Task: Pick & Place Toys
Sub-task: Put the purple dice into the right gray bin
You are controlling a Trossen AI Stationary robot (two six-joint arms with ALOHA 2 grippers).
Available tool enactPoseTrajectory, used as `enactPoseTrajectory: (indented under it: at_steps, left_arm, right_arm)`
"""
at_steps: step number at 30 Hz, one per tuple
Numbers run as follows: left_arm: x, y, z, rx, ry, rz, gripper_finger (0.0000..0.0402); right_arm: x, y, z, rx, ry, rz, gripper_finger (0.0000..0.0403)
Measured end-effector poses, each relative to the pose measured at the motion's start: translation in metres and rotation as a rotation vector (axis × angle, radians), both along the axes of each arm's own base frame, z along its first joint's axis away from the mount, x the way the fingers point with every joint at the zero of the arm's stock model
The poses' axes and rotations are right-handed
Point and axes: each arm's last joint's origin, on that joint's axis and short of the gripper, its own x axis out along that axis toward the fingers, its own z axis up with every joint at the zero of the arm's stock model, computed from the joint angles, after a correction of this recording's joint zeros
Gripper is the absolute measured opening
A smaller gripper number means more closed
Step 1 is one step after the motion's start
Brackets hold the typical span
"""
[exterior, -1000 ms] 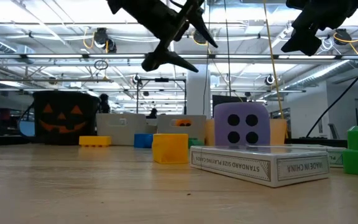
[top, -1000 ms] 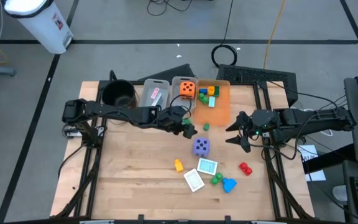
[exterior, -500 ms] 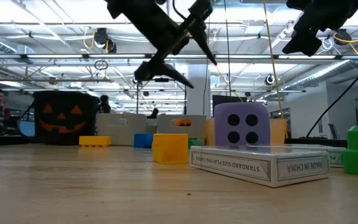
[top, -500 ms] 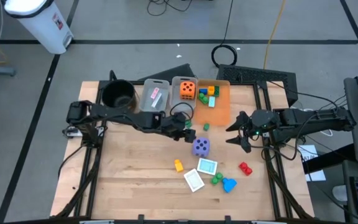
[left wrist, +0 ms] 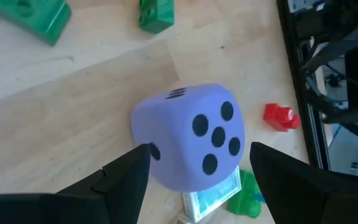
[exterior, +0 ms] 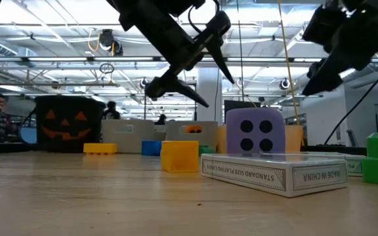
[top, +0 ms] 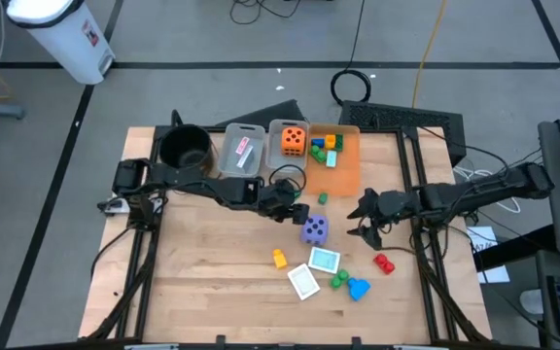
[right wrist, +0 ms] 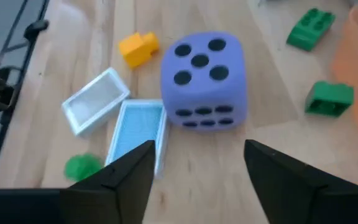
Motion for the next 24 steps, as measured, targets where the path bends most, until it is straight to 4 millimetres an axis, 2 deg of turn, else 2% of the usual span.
enactPoseTrajectory:
  at_steps: [6, 11, 20, 24]
  left_arm:
    - [0.0, 0.002, 0.0, -0.014, 0.0, 0.006, 0.0285]
    - [0.001, 0.003, 0.001, -0.032, -0.014, 0.003, 0.0285]
    - [0.007, 0.002, -0.013, -0.067, 0.002, -0.029, 0.0285]
    - [0.01, 0.001, -0.019, -0.079, 0.004, -0.036, 0.0285]
  right_arm:
    - [0.017, 0.001, -0.021, -0.101, 0.034, -0.034, 0.0144]
    - [0.03, 0.002, -0.039, -0.118, 0.106, -0.027, 0.0084]
    - [0.05, 0.005, -0.048, -0.082, 0.046, -0.016, 0.0008]
    - [0.051, 0.006, -0.055, -0.049, 0.093, 0.003, 0.0005]
